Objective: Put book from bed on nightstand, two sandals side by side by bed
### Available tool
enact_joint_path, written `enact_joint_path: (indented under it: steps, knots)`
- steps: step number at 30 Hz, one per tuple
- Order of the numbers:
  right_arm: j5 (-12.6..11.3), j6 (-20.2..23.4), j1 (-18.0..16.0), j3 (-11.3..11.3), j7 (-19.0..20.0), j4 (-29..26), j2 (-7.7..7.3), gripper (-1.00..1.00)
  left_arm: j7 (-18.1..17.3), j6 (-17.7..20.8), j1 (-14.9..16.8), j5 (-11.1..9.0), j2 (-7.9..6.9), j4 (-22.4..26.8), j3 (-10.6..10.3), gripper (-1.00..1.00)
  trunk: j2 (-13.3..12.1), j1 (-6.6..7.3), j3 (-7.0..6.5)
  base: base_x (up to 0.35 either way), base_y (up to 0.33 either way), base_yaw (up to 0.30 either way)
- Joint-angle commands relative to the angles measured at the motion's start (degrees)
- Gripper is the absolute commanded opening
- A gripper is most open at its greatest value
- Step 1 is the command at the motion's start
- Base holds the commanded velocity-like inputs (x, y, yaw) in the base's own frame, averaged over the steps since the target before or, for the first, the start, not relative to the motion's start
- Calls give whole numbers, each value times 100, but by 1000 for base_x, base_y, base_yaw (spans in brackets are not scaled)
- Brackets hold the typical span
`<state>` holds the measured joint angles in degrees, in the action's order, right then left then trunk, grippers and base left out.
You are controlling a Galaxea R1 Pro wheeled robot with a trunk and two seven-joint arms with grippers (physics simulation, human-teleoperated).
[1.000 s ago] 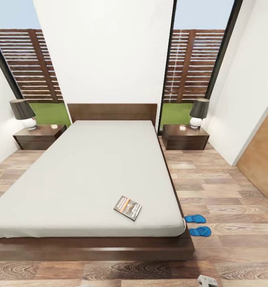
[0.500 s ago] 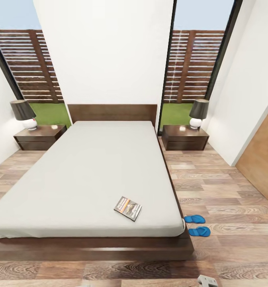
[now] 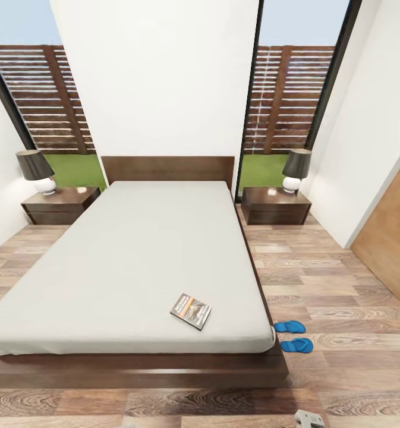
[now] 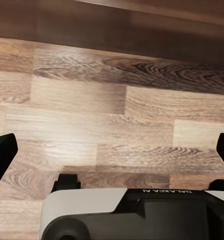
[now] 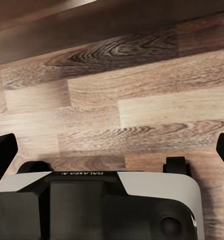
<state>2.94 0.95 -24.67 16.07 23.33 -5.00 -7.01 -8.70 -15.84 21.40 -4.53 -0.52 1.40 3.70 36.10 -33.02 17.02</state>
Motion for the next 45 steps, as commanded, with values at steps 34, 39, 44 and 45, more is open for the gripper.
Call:
enact_joint_path:
  steps: [34,39,44,45]
  knots:
    - [31,10,-3,45,23,-1,-1,100,-53,-6,5,-48,-1,-8,34,100,-1319,724,-586,0,0,0]
    - [31,10,-3,45,23,-1,-1,100,-53,-6,5,-48,-1,-8,34,100,-1319,724,-586,0,0,0]
    - [31,9,-3,45,23,-1,-1,100,-53,-6,5,-48,-1,-8,34,100,-1319,724,-586,0,0,0]
    - [31,9,-3,45,23,-1,-1,100,-53,-6,5,-48,-1,-8,34,100,-1319,724,-586,0,0,0]
